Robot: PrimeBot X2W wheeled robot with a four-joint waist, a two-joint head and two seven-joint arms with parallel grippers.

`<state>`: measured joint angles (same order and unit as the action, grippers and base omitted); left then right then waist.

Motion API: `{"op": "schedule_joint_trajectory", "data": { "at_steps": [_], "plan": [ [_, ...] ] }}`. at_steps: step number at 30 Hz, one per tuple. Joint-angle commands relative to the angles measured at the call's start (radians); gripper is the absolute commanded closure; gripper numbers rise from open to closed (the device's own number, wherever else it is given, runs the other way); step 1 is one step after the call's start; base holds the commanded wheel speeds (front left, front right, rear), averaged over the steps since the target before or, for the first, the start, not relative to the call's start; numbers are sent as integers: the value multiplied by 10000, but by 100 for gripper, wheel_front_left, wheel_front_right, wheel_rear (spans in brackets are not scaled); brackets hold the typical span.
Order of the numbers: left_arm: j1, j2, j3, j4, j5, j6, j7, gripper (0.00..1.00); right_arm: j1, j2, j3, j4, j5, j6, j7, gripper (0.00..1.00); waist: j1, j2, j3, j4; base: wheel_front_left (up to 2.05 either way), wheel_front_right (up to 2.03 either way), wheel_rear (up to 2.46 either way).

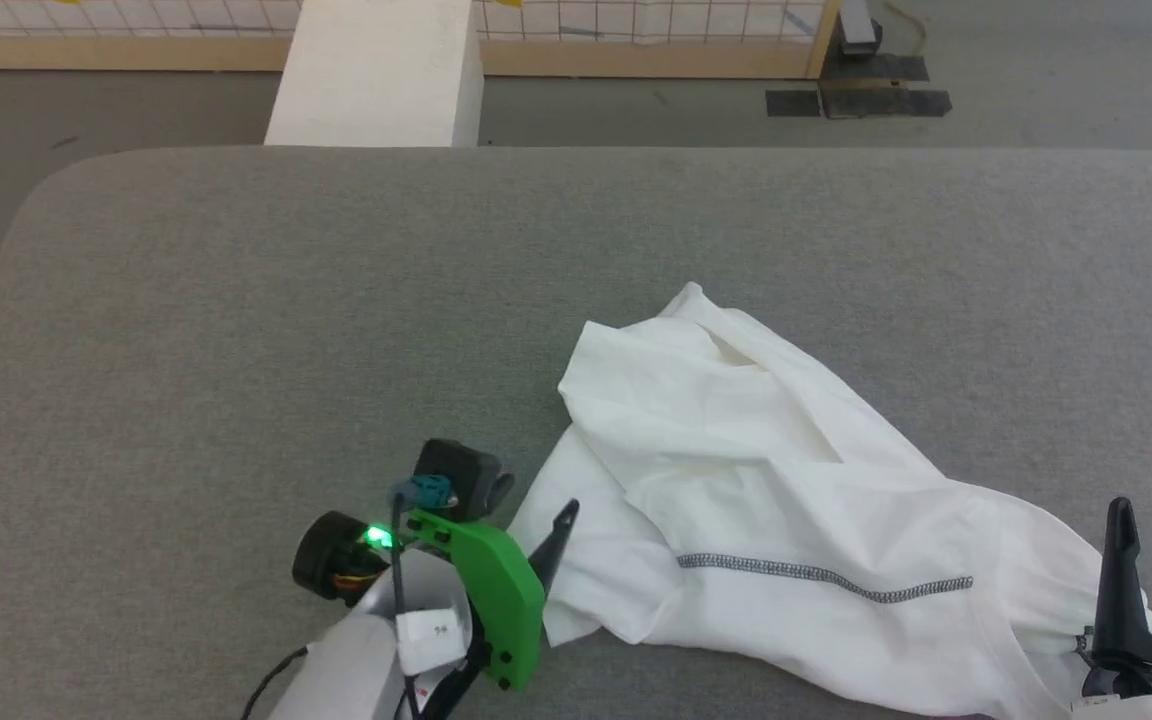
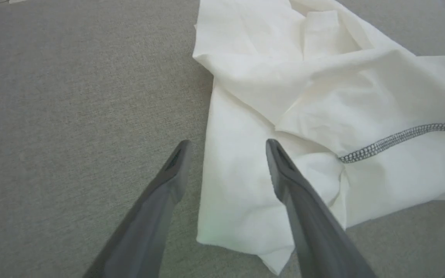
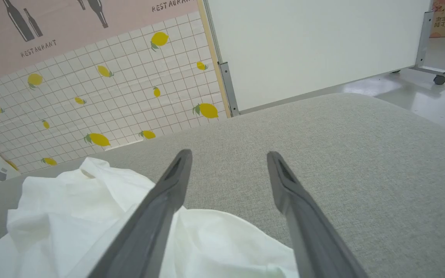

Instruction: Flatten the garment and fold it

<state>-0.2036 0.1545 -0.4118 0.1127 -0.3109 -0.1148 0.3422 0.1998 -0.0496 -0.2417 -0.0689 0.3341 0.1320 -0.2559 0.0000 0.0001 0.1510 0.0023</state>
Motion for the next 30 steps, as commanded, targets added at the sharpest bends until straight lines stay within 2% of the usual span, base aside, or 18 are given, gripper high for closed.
{"op": "schedule_joint_trajectory", "data": {
  "at_steps": [1, 5, 8, 9, 10, 14, 18, 26, 30],
  "plan": [
    [-220, -58, -100, 227, -183, -58, 98, 0, -182, -7, 21, -37, -26, -13, -55, 0, 0, -1, 130, -144, 0, 0, 0],
    [-342, -260, -352, 1203, -581, -91, 431, 0, -215, -7, 40, -19, -28, -13, -56, 0, 0, -1, 185, -239, 0, 0, 0],
    [-521, -176, -646, 2107, -521, -112, 550, 0, -264, -7, 113, -12, -40, -13, -57, 0, 0, -1, 221, -308, 0, 0, 0],
    [-597, -172, -721, 2396, -537, -120, 452, 58, -289, -7, 162, -9, -49, -13, -57, 0, 0, -1, 216, -340, 0, 0, 0],
    [-671, -207, -749, 2601, -607, -127, 239, 100, -305, -7, 194, -8, -59, -13, -57, 0, 0, -1, 206, -362, 0, 0, 0],
    [-1047, -272, -754, 2862, -821, -143, -707, 100, -287, -7, 161, -5, -87, -13, -58, 0, 0, -1, 108, -371, 0, 0, 0],
    [-1662, 22, -801, 2631, -869, -152, -1211, 100, -225, -7, 163, -28, -133, -13, -58, 0, 0, -1, 20, -358, 0, 0, 0],
    [-3817, 1273, -1075, 843, -1798, -157, -1060, 100, -297, -7, 226, -270, -87, -13, -55, 0, 0, -1, 491, -513, 0, 0, 0],
    [-4926, 2002, -1002, 584, -2241, -157, -821, 100, -527, -7, 293, -238, -21, -13, -55, 0, 0, -1, 1069, -734, 0, 0, 0]
  ]
}}
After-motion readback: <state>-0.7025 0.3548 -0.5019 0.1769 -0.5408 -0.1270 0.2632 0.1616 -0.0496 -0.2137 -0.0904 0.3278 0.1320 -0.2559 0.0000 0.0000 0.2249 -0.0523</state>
